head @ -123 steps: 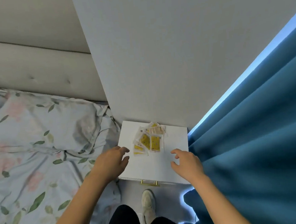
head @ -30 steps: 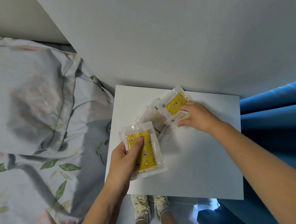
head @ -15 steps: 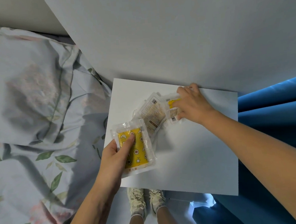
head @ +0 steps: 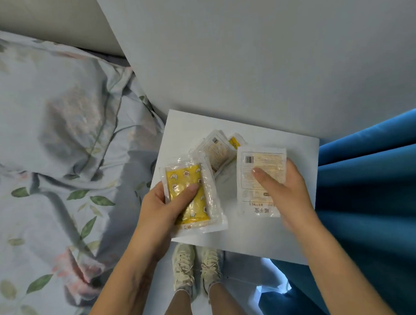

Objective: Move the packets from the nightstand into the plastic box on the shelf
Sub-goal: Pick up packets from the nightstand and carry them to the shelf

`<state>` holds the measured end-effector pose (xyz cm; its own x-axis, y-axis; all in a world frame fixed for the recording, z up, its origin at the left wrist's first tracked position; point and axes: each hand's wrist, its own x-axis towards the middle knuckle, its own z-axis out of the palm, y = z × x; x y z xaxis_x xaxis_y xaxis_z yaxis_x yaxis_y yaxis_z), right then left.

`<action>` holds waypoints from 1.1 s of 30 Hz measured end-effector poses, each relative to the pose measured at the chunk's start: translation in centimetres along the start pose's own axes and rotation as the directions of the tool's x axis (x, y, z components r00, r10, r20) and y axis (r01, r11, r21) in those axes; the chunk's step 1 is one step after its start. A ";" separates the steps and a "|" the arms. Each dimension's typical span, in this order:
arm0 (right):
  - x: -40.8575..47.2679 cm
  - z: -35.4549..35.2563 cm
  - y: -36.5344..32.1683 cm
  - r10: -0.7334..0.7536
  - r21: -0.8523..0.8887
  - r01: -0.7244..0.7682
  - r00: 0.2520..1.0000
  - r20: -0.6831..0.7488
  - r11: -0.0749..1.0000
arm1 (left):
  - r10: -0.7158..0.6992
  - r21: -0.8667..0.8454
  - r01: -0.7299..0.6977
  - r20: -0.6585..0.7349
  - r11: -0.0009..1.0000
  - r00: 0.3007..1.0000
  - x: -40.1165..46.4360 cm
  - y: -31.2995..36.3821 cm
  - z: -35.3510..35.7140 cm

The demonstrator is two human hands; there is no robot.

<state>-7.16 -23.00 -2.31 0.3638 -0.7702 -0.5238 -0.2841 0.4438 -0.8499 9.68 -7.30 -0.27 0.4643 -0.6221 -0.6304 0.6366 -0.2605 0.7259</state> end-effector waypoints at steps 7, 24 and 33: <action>-7.8 1.1 -6.1 0.001 0.156 0.004 0.999 -0.034 0.988 | 0.172 -0.043 -0.178 -0.118 0.983 0.978 -8.3 3.3 -0.3; -37.1 11.3 -8.3 -0.080 -0.171 0.261 0.734 0.674 0.950 | 0.390 -0.049 -0.492 -0.546 0.869 0.742 -43.2 0.6 -14.0; -61.7 16.5 -0.9 0.074 -0.232 0.368 0.396 0.915 0.900 | 0.237 -0.016 -0.606 -0.912 0.795 0.335 -72.0 -13.3 -20.2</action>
<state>-14.73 31.67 29.78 0.9348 0.1475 -0.3231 -0.3280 0.0094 -0.9446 -19.72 55.89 29.93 0.8679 0.4031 -0.2902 0.2348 0.1820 0.9549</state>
